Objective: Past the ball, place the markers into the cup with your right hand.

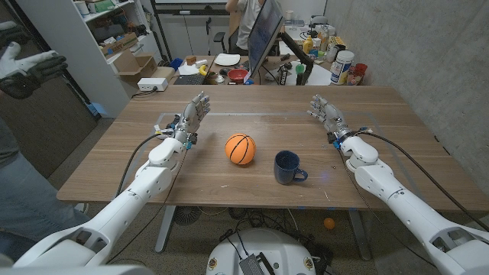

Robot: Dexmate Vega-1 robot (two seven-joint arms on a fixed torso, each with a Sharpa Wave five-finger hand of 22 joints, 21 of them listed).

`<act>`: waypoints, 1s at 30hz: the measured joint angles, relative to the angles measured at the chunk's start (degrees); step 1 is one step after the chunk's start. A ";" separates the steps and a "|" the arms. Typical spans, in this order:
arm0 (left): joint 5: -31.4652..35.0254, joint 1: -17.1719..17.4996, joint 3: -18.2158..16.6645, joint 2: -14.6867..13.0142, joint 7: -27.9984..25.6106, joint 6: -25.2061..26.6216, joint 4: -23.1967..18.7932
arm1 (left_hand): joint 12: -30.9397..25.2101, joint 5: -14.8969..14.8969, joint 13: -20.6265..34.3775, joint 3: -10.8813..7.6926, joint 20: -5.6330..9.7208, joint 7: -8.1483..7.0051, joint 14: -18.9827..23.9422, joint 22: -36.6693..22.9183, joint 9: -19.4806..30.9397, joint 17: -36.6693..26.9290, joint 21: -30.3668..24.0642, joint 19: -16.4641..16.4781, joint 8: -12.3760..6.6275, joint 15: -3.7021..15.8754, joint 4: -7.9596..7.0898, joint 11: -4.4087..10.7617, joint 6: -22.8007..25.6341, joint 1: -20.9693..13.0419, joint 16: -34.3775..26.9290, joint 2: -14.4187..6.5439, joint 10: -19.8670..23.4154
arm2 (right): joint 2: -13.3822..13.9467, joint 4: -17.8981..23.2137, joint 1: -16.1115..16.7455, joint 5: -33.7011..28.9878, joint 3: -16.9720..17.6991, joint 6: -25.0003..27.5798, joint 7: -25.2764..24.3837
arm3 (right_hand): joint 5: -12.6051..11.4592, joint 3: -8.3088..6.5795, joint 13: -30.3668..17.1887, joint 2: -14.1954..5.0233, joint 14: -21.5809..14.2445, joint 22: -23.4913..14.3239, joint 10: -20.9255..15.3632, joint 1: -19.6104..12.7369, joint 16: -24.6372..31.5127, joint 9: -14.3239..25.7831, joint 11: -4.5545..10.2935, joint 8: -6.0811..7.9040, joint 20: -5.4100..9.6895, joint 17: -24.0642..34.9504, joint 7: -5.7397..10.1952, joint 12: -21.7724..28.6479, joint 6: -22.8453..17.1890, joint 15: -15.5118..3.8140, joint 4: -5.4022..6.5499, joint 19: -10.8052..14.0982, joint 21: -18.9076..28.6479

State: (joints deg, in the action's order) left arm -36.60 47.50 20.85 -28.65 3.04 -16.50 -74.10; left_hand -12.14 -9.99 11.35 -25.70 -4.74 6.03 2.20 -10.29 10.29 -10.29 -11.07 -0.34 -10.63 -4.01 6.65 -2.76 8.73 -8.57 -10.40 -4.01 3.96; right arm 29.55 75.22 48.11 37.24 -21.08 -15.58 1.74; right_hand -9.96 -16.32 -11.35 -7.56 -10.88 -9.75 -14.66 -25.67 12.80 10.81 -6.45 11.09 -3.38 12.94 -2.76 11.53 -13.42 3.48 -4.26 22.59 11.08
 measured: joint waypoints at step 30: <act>3.42 -0.28 -3.04 3.12 3.42 1.50 0.66 | 0.00 0.00 -0.01 0.01 0.01 -0.01 -0.28 0.01 -0.02 0.01 0.00 0.00 0.00 -0.28 -0.01 -0.21 -0.01 0.00 0.01 0.00 0.20 | 0.08 1.71 0.79 -1.04 1.57 -0.04 -0.14 | -0.20 -0.66 0.01 0.03 -0.19 0.01 -0.22 -0.79 0.00 -0.01 -0.18 0.00 -2.06 -0.17 0.00 0.00 0.01 0.20 -1.01 1.00 0.00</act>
State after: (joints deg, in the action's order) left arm -33.19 47.22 17.81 -25.53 6.45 -15.00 -73.44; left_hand -12.14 -9.98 11.33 -25.69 -4.73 6.03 1.92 -10.28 10.27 -10.27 -11.07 -0.34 -10.63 -4.29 6.64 -2.97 8.71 -8.57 -10.39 -4.01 4.16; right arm 29.62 76.92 48.90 36.20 -19.51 -15.62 1.60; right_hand -10.16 -16.98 -11.34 -7.52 -11.08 -9.74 -14.88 -26.46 12.80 10.80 -6.63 11.09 -5.44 12.77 -2.76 11.53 -13.41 3.67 -5.28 23.58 11.08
